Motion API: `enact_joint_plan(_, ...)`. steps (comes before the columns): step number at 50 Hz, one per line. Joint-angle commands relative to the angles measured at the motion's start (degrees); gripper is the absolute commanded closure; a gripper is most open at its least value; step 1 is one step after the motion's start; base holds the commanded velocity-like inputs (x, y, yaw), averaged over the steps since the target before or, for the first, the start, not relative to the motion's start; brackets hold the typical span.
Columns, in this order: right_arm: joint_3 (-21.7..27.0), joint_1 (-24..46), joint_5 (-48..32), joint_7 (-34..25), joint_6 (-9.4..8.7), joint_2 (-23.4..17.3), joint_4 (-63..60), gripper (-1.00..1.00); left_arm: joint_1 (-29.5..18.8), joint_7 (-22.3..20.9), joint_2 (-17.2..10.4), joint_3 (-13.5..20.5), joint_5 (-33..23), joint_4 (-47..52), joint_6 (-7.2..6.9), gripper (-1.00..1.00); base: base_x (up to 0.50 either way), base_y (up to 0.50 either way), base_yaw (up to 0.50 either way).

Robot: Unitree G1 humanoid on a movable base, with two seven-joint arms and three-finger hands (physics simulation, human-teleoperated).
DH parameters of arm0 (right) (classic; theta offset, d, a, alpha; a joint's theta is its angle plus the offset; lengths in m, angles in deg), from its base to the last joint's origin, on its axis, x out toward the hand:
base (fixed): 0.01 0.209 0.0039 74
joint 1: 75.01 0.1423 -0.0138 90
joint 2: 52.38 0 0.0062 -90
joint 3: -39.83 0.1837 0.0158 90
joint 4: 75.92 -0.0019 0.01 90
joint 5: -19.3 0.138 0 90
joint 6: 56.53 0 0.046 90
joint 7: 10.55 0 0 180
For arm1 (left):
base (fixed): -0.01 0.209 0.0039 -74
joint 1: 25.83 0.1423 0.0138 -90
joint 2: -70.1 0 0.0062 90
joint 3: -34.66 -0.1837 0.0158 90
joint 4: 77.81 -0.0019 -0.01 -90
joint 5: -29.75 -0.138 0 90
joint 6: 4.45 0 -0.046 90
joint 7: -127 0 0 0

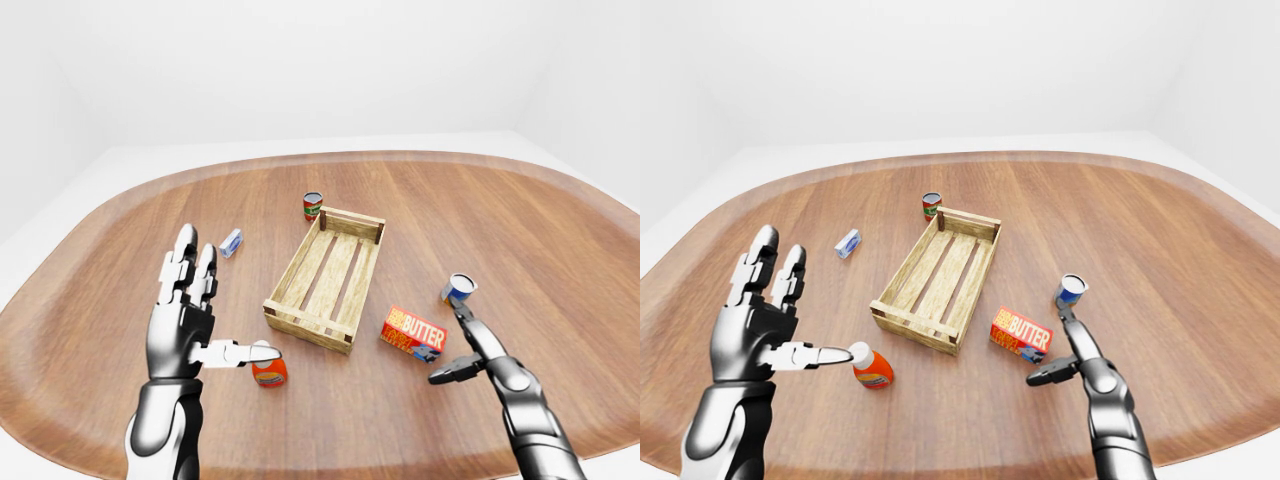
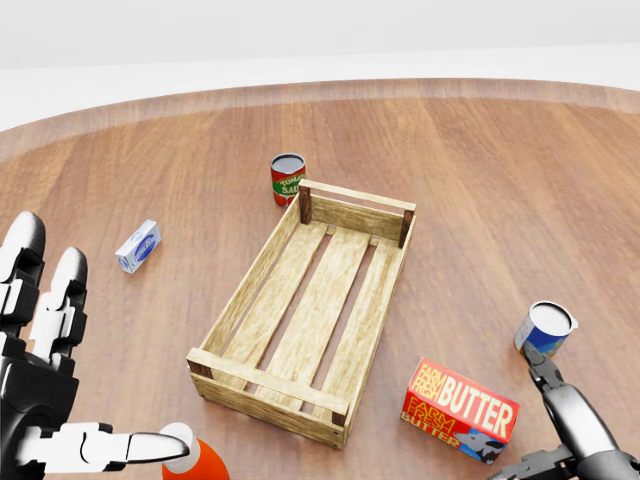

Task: Pick up the butter and put it in the tray.

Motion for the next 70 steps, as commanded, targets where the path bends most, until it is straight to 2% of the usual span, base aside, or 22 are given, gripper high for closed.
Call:
enact_joint_plan(1,-1.0,1.3,-0.5,0.7,0.00,-0.3,3.4,-1.00,0.2,-0.1,0.1,0.1,0.1,0.5,0.00,-1.00,0.00,0.00,0.00)
enact_joint_plan(17,-2.7,10.8,2.8,3.7,0.00,-4.3,22.2,-1.00,-0.2,-0.1,0.0,0.4,0.2,0.0,0.00,-1.00,0.00,0.00,0.00)
enact_joint_plan(22,-3.3,13.2,3.8,4.7,1.72,-5.8,27.5,-1.00,-0.2,-0.1,0.0,0.3,0.1,-0.3,0.00,-1.00,0.00,0.00,0.00)
enact_joint_plan(24,-3.6,13.7,4.1,4.6,1.35,-5.9,27.7,-1.00,-0.3,-0.1,0.0,0.3,0.1,-0.7,0.00,-1.00,0.00,0.00,0.00)
enact_joint_plan(26,-4.1,14.0,3.8,4.5,0.22,-5.7,26.7,-1.00,-0.3,0.0,-0.1,0.3,0.1,-0.4,0.00,-1.00,0.00,0.00,0.00)
enact_joint_plan(29,-4.6,15.3,3.4,4.5,0.00,-5.7,27.5,-1.00,-0.2,0.0,0.0,0.4,0.1,-0.6,0.00,-1.00,0.00,0.00,0.00)
enact_joint_plan(48,-6.6,17.6,-0.1,3.1,0.00,-3.7,24.1,-1.00,0.1,-0.1,0.0,0.4,0.1,-0.2,0.00,-1.00,0.00,0.00,0.00)
enact_joint_plan(54,-7.3,19.1,0.2,3.6,0.00,-2.6,27.2,-1.00,-0.7,0.0,-0.1,1.4,0.8,-0.3,0.00,-1.00,0.00,0.00,0.00)
enact_joint_plan(70,-8.1,19.6,0.5,4.0,0.00,-2.5,32.6,-1.00,-0.6,0.3,0.0,0.6,0.3,-0.5,0.00,-1.00,0.00,0.00,0.00)
